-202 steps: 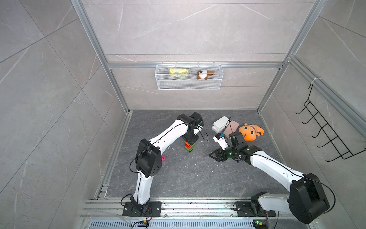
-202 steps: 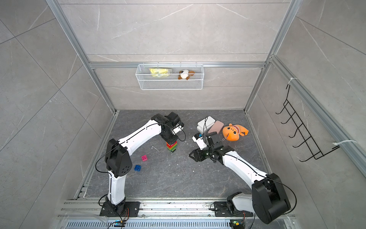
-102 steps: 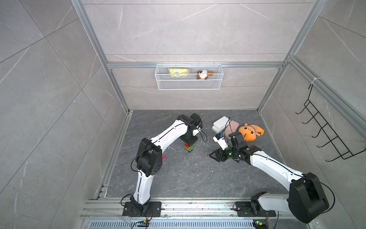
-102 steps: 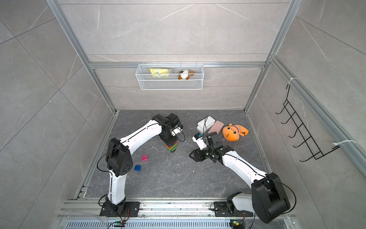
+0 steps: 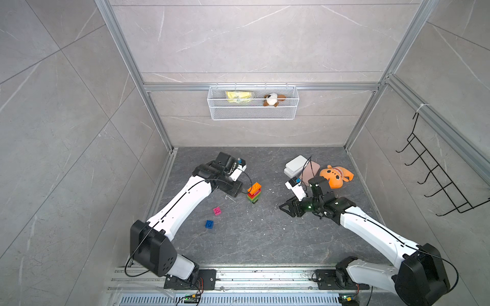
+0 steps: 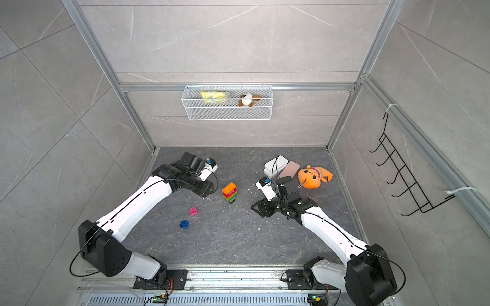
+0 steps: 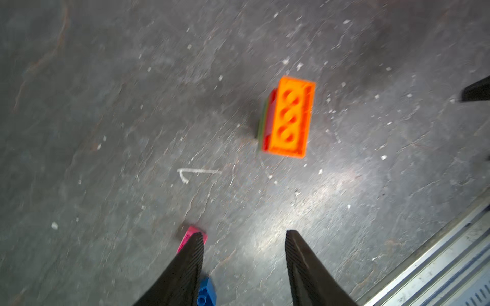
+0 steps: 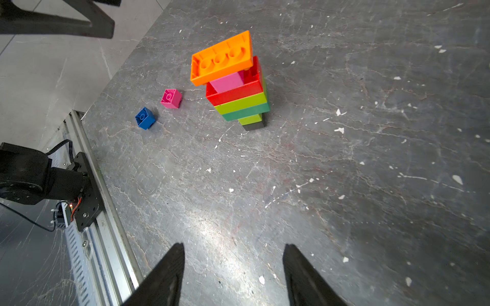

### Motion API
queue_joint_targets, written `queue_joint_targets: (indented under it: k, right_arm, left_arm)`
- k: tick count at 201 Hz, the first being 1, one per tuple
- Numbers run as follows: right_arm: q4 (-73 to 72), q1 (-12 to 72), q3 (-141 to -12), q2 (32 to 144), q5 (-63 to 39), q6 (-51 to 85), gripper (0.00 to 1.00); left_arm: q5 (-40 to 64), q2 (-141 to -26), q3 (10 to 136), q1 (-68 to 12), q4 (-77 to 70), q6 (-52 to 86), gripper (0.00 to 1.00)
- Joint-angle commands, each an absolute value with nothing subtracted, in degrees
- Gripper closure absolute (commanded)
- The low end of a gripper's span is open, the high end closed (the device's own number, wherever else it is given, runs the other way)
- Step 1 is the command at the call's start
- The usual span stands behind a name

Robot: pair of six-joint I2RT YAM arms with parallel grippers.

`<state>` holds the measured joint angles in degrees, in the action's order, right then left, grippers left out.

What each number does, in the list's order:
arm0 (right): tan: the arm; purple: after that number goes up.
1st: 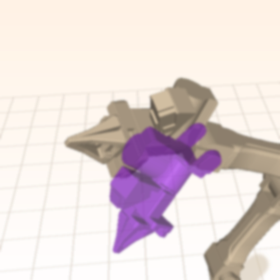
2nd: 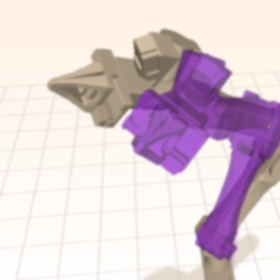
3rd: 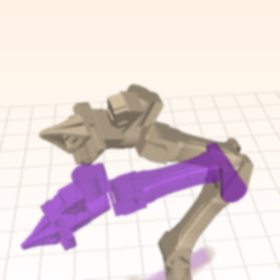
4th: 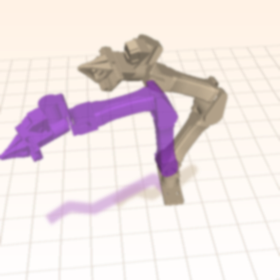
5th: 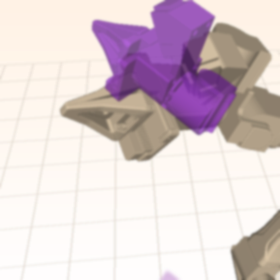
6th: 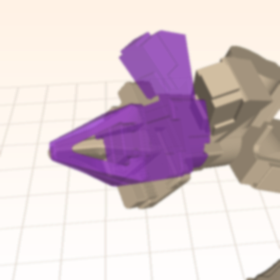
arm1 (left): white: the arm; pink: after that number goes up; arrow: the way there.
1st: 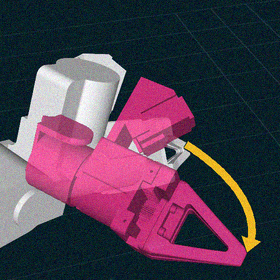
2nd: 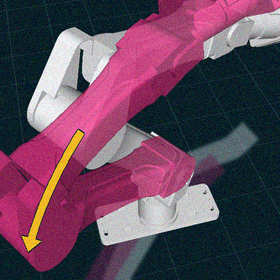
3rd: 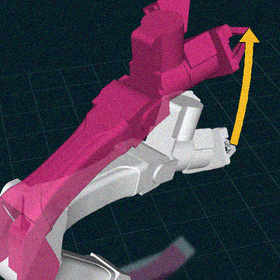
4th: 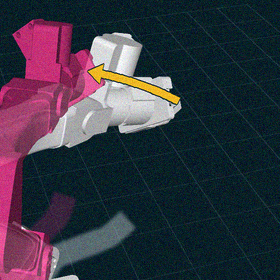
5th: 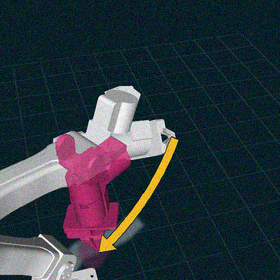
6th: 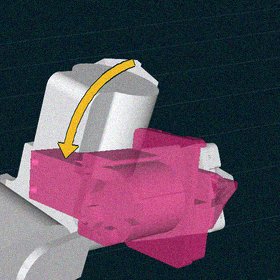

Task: Assemble a carrot with lego
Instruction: Assemble the lego brick with the lego brick, then pick up the lego brick from the center of the board.

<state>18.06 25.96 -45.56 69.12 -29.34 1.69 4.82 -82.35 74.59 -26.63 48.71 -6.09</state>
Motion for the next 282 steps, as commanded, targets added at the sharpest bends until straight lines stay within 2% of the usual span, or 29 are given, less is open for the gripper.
queue_joint_targets:
  k: [1, 24, 52, 105, 162, 216, 282]
  right_arm:
    - [16.1, 26.6, -44.6, 69.2, -30.1, 0.9, 0.38]
    - [13.9, 26.9, -45.1, 71.5, -31.7, 1.3, 0.38]
    - [13.1, 27.1, -45.9, 73.7, -32.8, 0.9, 0.38]
    - [11.3, 27.1, -45.5, 76.2, -34.7, 0.7, 0.38]
    - [10.9, 27.1, -44.9, 75.9, -34.9, 0.9, 0.38]
    - [11.9, 27.1, -44.6, 75.4, -33.6, 0.8, 0.38]
    - [12.0, 27.1, -44.9, 76.4, -33.7, 0.8, 0.38]
  left_arm:
    - [2.8, -77.8, 65.0, -22.3, 42.3, -8.4, 0.47]
    - [1.6, -73.4, 55.6, -19.9, 34.3, -12.4, 0.38]
    - [-2.0, -73.8, 48.0, -17.1, 29.0, -19.4, 0.31]
    - [2.8, -78.8, 44.3, -15.1, 27.8, -28.3, 0.28]
    - [1.2, -82.7, 44.2, -15.1, 25.5, -31.6, 0.31]
    - [4.2, -86.0, 45.9, -15.1, 26.9, -34.3, 0.43]
    - [2.8, -86.3, 46.1, -14.9, 25.9, -34.0, 0.46]
